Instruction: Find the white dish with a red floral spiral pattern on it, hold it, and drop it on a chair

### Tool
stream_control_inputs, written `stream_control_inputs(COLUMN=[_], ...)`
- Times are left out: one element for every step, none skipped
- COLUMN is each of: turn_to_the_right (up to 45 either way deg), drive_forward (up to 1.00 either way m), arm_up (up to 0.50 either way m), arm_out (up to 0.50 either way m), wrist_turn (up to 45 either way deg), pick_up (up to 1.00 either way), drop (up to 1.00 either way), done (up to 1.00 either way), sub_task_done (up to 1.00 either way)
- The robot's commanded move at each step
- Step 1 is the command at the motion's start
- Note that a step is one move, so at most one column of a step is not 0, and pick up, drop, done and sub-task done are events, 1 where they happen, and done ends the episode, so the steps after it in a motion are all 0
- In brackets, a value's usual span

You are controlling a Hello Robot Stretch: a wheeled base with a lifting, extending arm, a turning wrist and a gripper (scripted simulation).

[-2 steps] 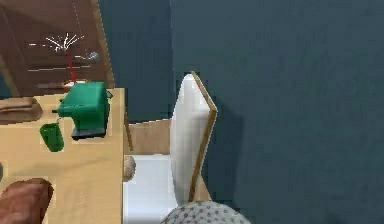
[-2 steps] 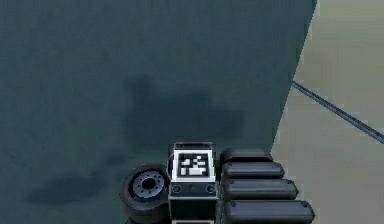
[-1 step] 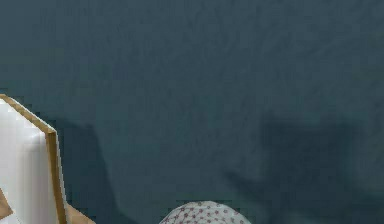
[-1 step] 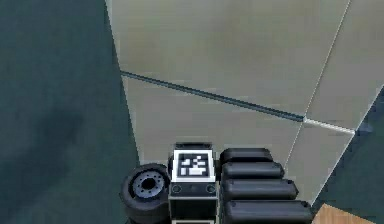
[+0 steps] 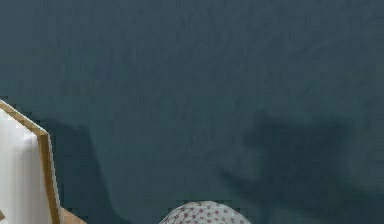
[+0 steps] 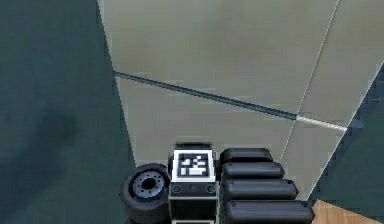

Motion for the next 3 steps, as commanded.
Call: stream_control_inputs(turn_to_the_right=[-45.0, -45.0, -36.0], drive_forward=[0.00, 0.00, 0.00], arm_up=[0.00, 0.00, 0.00], arm_out=[0.00, 0.00, 0.00], wrist_turn=[0.0, 0.0, 0.0], pick_up=[0.00, 0.00, 0.00], drop=[0.00, 0.00, 0.00], done=[0.00, 0.00, 0.00], sub_task_done=[0.00, 0.00, 0.00])
